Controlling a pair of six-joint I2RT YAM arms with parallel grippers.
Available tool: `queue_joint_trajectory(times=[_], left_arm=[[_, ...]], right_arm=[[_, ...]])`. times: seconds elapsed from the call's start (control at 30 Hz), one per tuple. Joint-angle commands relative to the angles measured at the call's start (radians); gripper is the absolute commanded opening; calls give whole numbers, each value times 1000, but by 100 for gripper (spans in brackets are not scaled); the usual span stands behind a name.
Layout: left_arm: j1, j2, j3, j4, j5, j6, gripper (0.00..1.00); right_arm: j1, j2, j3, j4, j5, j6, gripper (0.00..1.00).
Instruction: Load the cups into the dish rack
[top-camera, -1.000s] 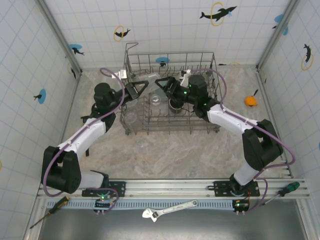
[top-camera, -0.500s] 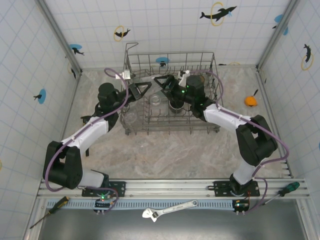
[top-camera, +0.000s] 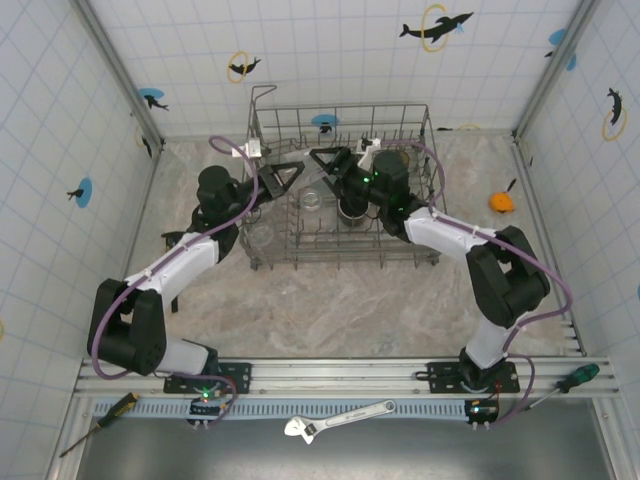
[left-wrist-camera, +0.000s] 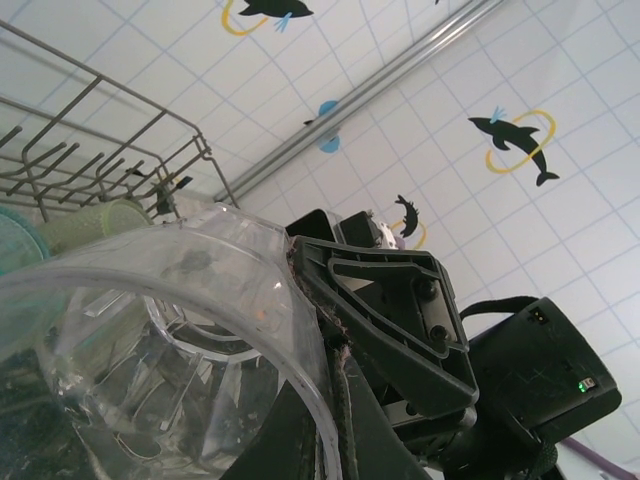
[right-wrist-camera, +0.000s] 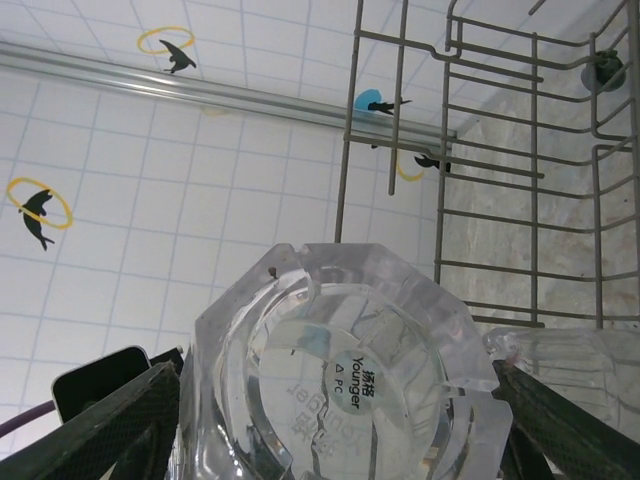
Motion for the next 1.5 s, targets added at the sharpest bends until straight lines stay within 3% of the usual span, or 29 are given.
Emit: queue_joint_trajectory(times=[0.0, 0.2, 0.27, 0.4, 0.5, 0.67, 0.83, 1.1, 1.3, 1.47], left_arm=[[-11, 3, 32, 66, 22, -24, 0], [-17, 11, 45, 91, 41, -71, 0], [-17, 8, 51, 79, 40, -67, 0], [-17, 2, 60, 44, 38, -51, 0], [-17, -2, 61, 25, 36, -43, 12], [-17, -18, 93, -87, 5, 23, 46], [-17, -49, 147, -241, -52, 124, 58], [-12, -131, 184, -473, -306, 256, 97], [19, -170, 226, -599, -459, 318, 97], [126, -162, 293, -719, -450, 384, 97]], right_arm=[[1, 22, 15, 129, -15, 36, 83], [-6, 31, -7, 224, -14, 71, 83], [-8, 27, -7, 225, -14, 67, 79], [-8, 11, -20, 233, -14, 51, 61], [-13, -4, -34, 227, -17, 38, 54], [-21, -30, -48, 198, -10, 4, 49], [-30, -43, -22, 114, 8, -55, 46], [-33, -6, 94, -20, 29, -186, 44], [-5, 58, 196, -112, 60, -302, 43], [11, 128, 265, -149, 66, -388, 43]])
